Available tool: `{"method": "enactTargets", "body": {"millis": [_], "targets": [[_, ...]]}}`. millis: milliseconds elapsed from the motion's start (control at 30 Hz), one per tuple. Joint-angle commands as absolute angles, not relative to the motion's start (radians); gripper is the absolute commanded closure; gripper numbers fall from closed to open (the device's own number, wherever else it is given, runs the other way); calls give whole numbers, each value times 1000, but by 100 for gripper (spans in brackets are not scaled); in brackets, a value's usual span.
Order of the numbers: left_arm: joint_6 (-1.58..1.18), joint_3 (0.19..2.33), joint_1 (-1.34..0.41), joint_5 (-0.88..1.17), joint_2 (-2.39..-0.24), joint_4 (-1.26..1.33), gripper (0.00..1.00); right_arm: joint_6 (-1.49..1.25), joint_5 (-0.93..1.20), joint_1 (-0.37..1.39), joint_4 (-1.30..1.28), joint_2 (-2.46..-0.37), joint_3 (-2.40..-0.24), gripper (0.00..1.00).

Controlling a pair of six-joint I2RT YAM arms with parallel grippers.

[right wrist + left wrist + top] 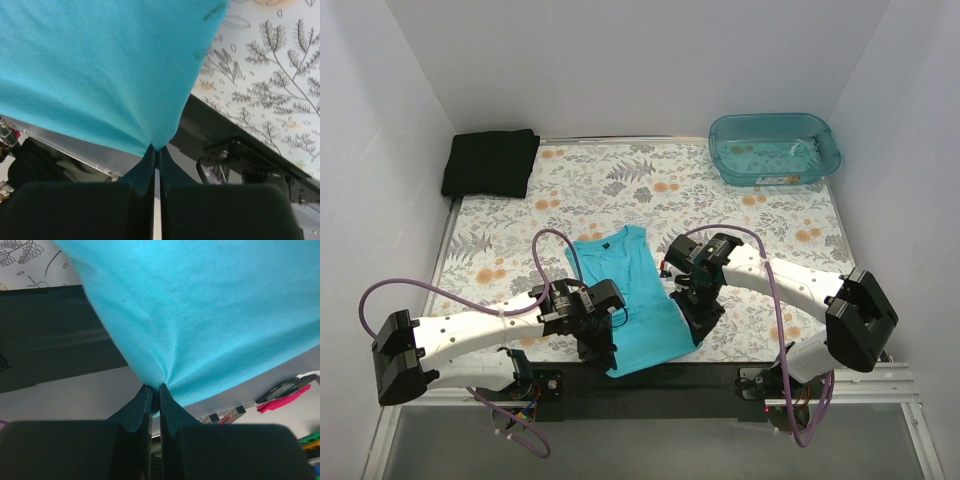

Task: Fold and stack the t-shirts
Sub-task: Fold the tshirt

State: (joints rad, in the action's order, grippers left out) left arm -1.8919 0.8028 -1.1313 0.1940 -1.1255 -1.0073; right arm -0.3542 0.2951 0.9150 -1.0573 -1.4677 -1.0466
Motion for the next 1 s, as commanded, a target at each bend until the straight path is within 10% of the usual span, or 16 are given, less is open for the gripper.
{"method": "enactTargets", "body": {"millis": [0,967], "targets": [[-1991,796,-1147,194,-1083,-1049,100,-310,272,914,-1184,-1447,-1125,99],[-1732,1022,-635,-129,-1112,-1008,100,-147,161,785,-1250,-1916,-2062,99]]}}
